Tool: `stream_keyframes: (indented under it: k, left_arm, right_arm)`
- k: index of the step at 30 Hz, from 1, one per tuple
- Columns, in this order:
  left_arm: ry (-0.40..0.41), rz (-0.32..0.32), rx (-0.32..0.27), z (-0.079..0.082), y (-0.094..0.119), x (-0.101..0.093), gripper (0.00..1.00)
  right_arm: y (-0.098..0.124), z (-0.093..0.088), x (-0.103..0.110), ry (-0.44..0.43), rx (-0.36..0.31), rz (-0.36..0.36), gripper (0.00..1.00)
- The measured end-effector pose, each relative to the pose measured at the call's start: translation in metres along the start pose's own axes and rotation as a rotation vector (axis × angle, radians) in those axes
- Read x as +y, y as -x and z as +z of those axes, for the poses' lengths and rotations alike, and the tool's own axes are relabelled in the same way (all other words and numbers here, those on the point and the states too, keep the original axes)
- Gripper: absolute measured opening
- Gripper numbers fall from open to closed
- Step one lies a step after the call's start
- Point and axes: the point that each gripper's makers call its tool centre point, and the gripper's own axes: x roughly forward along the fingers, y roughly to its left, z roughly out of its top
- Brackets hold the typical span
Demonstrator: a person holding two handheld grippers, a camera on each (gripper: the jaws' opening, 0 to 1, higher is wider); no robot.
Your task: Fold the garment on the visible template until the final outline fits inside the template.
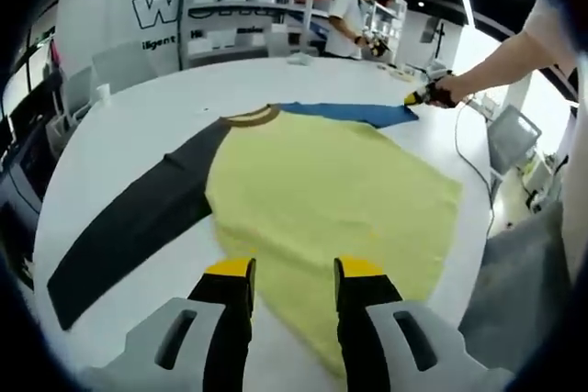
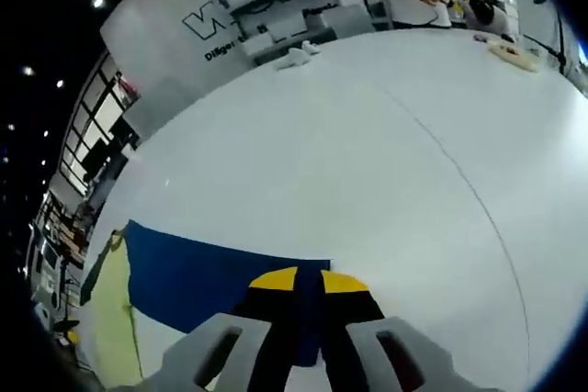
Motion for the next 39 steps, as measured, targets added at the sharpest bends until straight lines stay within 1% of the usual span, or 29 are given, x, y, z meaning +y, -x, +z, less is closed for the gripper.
stream_keyframes:
  k: [1, 3, 4, 5, 6, 7, 9, 10, 12, 14, 15, 17, 19, 22, 23, 25, 26, 28, 29, 32, 33, 34, 37, 39]
  left_arm:
    - [-0.004, -0.001, 0.013, -0.005, 0.0, 0.0, 0.34]
    - [-0.004, -0.003, 0.039, -0.015, 0.001, 0.0, 0.34]
    - [0.001, -0.005, 0.047, -0.018, 0.001, -0.001, 0.34]
    - [0.003, -0.007, 0.058, -0.024, 0.001, 0.0, 0.34]
    - [0.001, -0.008, 0.066, -0.028, 0.002, -0.001, 0.34]
    - [-0.002, -0.009, 0.076, -0.031, 0.002, -0.001, 0.34]
    - [-0.01, -0.017, 0.094, -0.038, 0.004, -0.004, 0.34]
    - [-0.018, -0.021, 0.104, -0.042, 0.005, -0.006, 0.34]
    - [-0.025, -0.029, 0.117, -0.047, 0.006, -0.008, 0.34]
    - [-0.03, -0.034, 0.12, -0.049, 0.007, -0.01, 0.34]
    - [-0.032, -0.038, 0.124, -0.05, 0.008, -0.012, 0.34]
    - [-0.041, -0.05, 0.136, -0.054, 0.008, -0.015, 0.34]
    - [-0.056, -0.058, 0.145, -0.058, 0.009, -0.018, 0.34]
    - [-0.066, -0.067, 0.143, -0.061, 0.012, -0.022, 0.33]
    - [-0.069, -0.071, 0.144, -0.061, 0.012, -0.024, 0.33]
    - [-0.082, -0.079, 0.147, -0.064, 0.013, -0.028, 0.33]
    - [-0.089, -0.082, 0.152, -0.066, 0.014, -0.03, 0.33]
    - [-0.099, -0.09, 0.156, -0.069, 0.014, -0.032, 0.33]
    - [-0.111, -0.096, 0.163, -0.071, 0.015, -0.034, 0.33]
    - [-0.133, -0.104, 0.177, -0.077, 0.017, -0.036, 0.32]
    - [-0.142, -0.108, 0.182, -0.078, 0.018, -0.038, 0.32]
    - [-0.146, -0.111, 0.185, -0.079, 0.018, -0.039, 0.32]
    - [-0.172, -0.122, 0.192, -0.081, 0.019, -0.043, 0.32]
    - [-0.189, -0.135, 0.2, -0.084, 0.02, -0.047, 0.32]
  right_arm:
    - [0.002, 0.0, 0.002, 0.015, -0.005, 0.005, 0.01]
    - [0.005, -0.002, 0.013, 0.076, -0.035, 0.054, 0.01]
    - [0.006, -0.007, 0.016, 0.08, -0.021, 0.057, 0.02]
    - [0.008, -0.012, 0.021, 0.108, -0.011, 0.078, 0.03]
    - [0.011, -0.014, 0.03, 0.153, -0.026, 0.103, 0.03]
    - [0.013, -0.017, 0.033, 0.154, -0.024, 0.1, 0.04]
    - [0.017, -0.024, 0.043, 0.174, -0.024, 0.138, 0.04]
    - [0.02, -0.029, 0.046, 0.189, -0.018, 0.139, 0.05]
    - [0.024, -0.036, 0.053, 0.207, -0.01, 0.156, 0.06]
    - [0.03, -0.043, 0.061, 0.222, -0.013, 0.173, 0.07]
    - [0.031, -0.045, 0.062, 0.225, -0.011, 0.173, 0.08]
    - [0.036, -0.053, 0.067, 0.241, 0.003, 0.186, 0.08]
    - [0.041, -0.059, 0.071, 0.256, 0.0, 0.198, 0.09]
    - [0.052, -0.07, 0.083, 0.301, -0.001, 0.233, 0.1]
    - [0.054, -0.073, 0.086, 0.307, 0.002, 0.235, 0.11]
    - [0.059, -0.082, 0.094, 0.326, 0.005, 0.265, 0.11]
    - [0.062, -0.088, 0.099, 0.361, 0.009, 0.277, 0.12]
    - [0.067, -0.1, 0.107, 0.379, 0.029, 0.295, 0.12]
    - [0.07, -0.103, 0.112, 0.392, 0.028, 0.308, 0.13]
    - [0.075, -0.119, 0.125, 0.45, 0.047, 0.343, 0.14]
    - [0.079, -0.127, 0.133, 0.469, 0.058, 0.37, 0.14]
    - [0.081, -0.13, 0.139, 0.476, 0.054, 0.382, 0.15]
    - [0.09, -0.15, 0.162, 0.538, 0.068, 0.447, 0.15]
    - [0.096, -0.166, 0.178, 0.583, 0.096, 0.495, 0.16]
